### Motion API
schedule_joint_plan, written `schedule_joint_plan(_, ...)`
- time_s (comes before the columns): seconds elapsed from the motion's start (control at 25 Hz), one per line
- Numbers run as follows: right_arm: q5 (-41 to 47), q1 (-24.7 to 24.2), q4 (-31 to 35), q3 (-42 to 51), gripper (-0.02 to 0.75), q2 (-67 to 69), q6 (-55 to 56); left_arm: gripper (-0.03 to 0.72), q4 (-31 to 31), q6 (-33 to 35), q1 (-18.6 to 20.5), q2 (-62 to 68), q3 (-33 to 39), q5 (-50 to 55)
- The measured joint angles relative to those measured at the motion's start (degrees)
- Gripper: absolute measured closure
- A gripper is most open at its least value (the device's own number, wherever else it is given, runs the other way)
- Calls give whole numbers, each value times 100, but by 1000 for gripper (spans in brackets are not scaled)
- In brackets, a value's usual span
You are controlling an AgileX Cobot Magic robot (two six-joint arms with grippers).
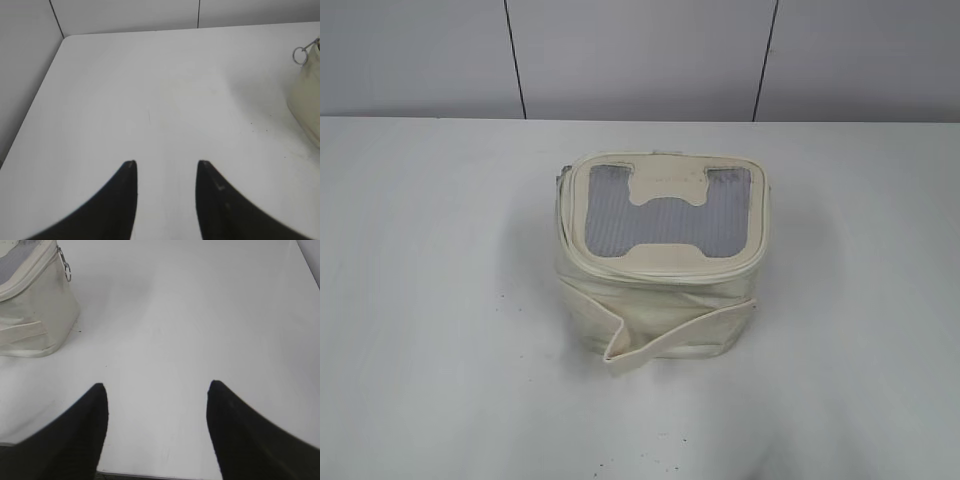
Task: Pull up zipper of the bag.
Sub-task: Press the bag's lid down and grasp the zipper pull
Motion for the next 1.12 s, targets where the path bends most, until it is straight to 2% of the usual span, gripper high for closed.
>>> schedule_joint_plan(0.2,0,0,0,0,246,0,0,381,0,0,-104,0,0,0)
schedule_joint_plan(0.4,-6,0,35,0,246,326,0,381,-35,0,-457,318,-33,-49)
schedule_joint_plan(0.6,-230,116,155,-64,246,939,0,381,-394,0,-545,1248,-357,-842)
schedule_joint_plan(0.84,-1114,376,256,-221,246,1849,-22,381,-1587,117,-550,2853,-392,-1786)
schedule_joint_plan(1.12,-1631,1223,285,-941,246,3583,-418,381,-3620,1965,-550,5145,-882,-1988)
